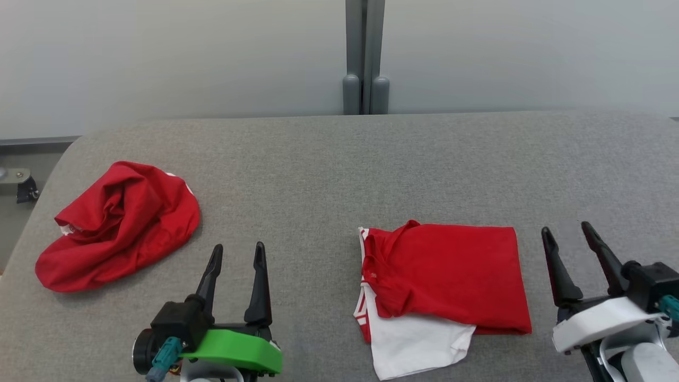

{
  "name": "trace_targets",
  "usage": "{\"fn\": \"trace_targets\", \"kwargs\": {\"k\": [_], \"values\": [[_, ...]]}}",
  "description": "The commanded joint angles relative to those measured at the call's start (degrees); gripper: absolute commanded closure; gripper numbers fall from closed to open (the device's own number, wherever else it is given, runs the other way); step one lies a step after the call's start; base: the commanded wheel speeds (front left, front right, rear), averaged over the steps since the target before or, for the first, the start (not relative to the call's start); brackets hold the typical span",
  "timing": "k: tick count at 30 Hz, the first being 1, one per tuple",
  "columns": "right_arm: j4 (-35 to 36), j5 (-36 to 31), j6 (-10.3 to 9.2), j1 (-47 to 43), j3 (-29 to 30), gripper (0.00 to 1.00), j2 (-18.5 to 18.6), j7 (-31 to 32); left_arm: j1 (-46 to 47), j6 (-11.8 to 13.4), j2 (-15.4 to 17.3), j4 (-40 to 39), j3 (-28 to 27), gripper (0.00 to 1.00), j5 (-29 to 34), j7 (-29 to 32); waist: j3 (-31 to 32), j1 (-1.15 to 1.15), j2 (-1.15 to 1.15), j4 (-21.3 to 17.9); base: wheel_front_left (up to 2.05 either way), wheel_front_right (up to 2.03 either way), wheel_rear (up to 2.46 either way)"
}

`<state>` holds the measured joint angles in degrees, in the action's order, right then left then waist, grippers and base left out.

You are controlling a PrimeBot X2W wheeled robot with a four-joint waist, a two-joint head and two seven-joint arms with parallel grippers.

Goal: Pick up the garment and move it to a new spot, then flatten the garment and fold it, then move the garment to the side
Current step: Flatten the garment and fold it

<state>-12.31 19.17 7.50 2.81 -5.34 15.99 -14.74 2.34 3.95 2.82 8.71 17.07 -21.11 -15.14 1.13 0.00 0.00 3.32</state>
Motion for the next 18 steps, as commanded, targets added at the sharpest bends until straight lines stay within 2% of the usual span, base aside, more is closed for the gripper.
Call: {"fn": "trace_targets", "kwargs": {"k": [1, 4, 10, 17, 18], "values": [[1.8, -1.6, -0.02, -1.9, 1.3, 0.0, -1.0, -0.5, -1.4, -0.4, 0.2, -0.3, 0.4, 0.0, 0.3, 0.0, 0.3, 0.0, 0.0, -0.6, 0.0, 0.0, 0.0], [4.8, -4.4, -0.03, -4.9, 4.0, 0.0, -2.6, -0.5, -2.1, 0.2, 0.2, 0.0, 1.3, 0.0, 2.0, 0.0, 0.5, 0.0, 0.0, -0.9, 0.0, 0.0, 0.0], [7.6, -6.7, -0.03, -7.7, 5.7, 0.0, -5.1, -0.5, -3.7, 1.9, 0.2, -0.3, 1.9, 0.0, 2.6, 0.0, 0.6, 0.0, 0.0, -1.3, 0.0, 0.0, 0.0], [7.7, -7.7, -0.03, -7.8, 5.9, 0.0, -5.2, -0.5, -3.0, 0.9, 0.2, -0.2, 2.2, 0.0, 2.8, 0.0, 0.0, 0.0, 0.0, -0.7, 0.0, 0.0, 0.0], [7.3, -7.8, -0.03, -7.4, 5.5, 0.13, -5.1, -0.5, -2.7, 0.7, 0.2, -0.2, 2.3, 0.0, 2.8, 0.0, -0.3, 0.0, 0.0, -0.5, 0.0, 0.0, 0.0]]}}
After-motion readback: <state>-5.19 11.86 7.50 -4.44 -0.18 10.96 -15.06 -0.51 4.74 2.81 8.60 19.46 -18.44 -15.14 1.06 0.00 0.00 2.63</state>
